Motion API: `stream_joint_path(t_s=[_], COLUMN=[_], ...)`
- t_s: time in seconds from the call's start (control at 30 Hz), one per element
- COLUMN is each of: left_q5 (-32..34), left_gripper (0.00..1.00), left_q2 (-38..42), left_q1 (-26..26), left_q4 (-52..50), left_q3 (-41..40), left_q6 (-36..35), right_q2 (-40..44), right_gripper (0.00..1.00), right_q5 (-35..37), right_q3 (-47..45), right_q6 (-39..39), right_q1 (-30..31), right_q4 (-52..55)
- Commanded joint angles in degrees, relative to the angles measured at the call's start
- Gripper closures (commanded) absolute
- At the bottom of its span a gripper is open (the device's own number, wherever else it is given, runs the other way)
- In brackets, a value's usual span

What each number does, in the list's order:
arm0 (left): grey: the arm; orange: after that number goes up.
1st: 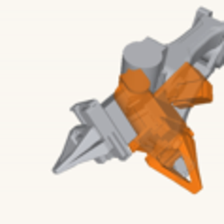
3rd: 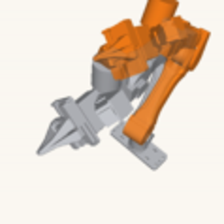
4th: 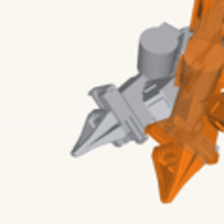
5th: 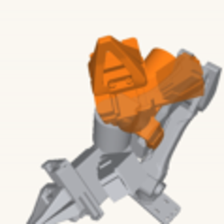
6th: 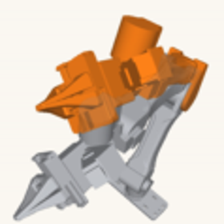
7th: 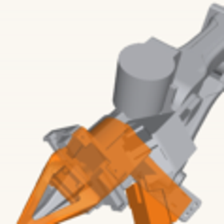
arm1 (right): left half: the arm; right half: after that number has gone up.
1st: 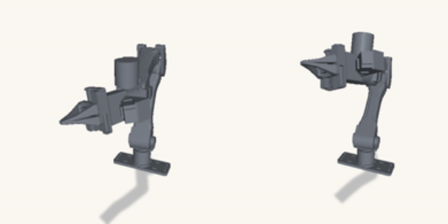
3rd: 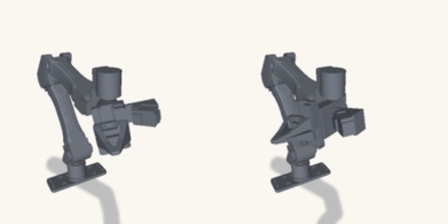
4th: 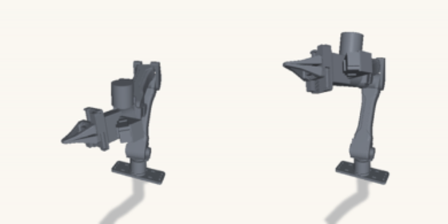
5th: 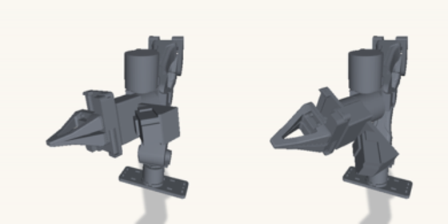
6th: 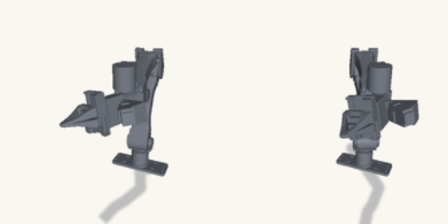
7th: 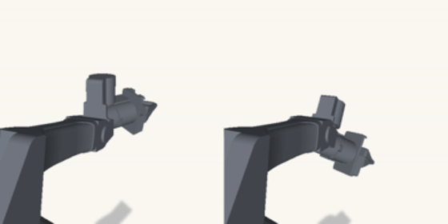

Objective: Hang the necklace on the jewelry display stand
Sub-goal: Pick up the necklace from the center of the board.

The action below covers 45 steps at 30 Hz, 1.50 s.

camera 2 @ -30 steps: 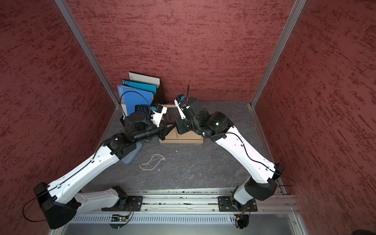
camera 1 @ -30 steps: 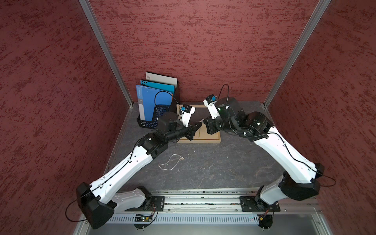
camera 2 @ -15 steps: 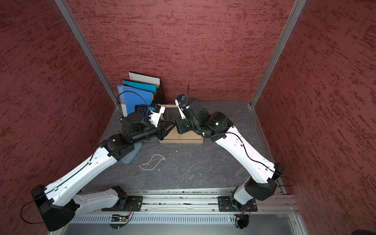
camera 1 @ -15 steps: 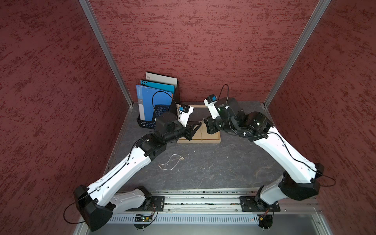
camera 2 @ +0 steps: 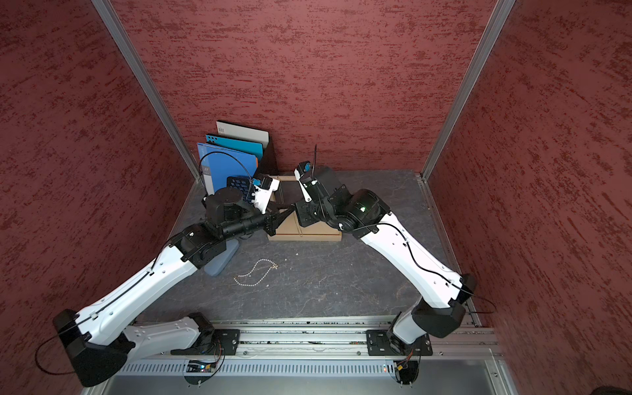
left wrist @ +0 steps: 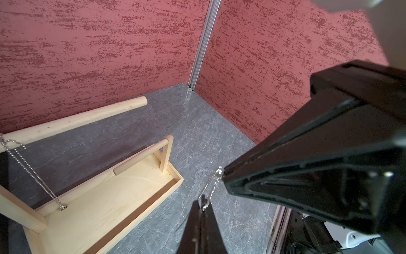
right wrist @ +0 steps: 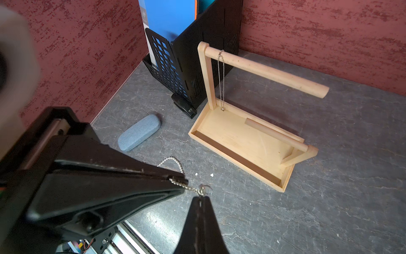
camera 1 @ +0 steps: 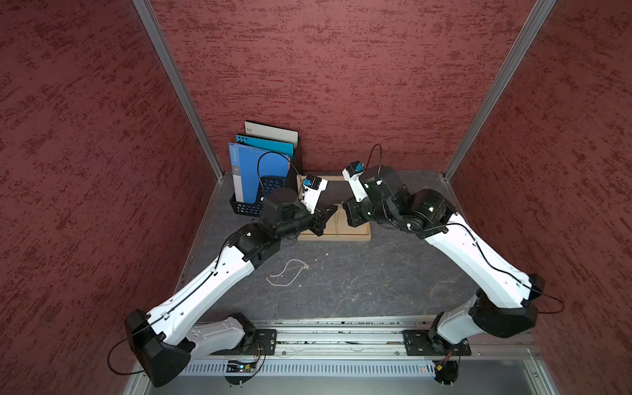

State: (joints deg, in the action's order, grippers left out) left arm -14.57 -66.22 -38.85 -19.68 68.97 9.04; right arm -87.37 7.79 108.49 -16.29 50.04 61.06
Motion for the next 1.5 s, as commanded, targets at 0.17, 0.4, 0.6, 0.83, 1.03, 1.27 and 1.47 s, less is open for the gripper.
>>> stream_joint_path(t_s=[0.17, 0.4, 0.6, 0.83, 1.03, 1.27, 1.47], left_q5=[-5.4, -12.4, -14.5, -14.4, -12.9, -13.1, -13.4], left_gripper=[1.00, 1.00, 1.00, 1.00, 1.00, 1.00, 1.00], left_q2=[-1.3, -2.1, -2.7, -2.0, -1.9, -1.9, -1.9], left_q1=[0.5, 2.1, 2.4, 2.5, 2.5, 2.9, 2.9], left_q4=[-14.9, -21.5, -24.4, -23.3, -23.9, -23.1, -21.9], left_q3=[10.5, 14.6, 16.8, 17.0, 17.0, 16.4, 16.0], left_q6=[-5.9, -6.8, -6.0, -3.9, -3.4, -2.8, -1.9], right_q2=[15.2, 25.0, 22.6, 19.6, 23.0, 27.9, 24.8], right_gripper=[0.53, 0.63, 0.57, 0.59, 0.60, 0.59, 0.59], right_q5=[-2.0, -3.4, -11.3, -15.7, -10.8, -9.4, -13.9], right_q3=[-21.9, -38.5, -38.4, -37.8, -39.3, -45.4, -44.4], right_q6=[-3.0, -6.2, -5.2, -6.0, -6.1, -8.1, -8.9], right_q1=[0.3, 0.2, 0.2, 0.2, 0.2, 0.3, 0.2], right_q4=[-24.0, -41.4, -42.6, -44.3, -41.9, -44.6, -46.2])
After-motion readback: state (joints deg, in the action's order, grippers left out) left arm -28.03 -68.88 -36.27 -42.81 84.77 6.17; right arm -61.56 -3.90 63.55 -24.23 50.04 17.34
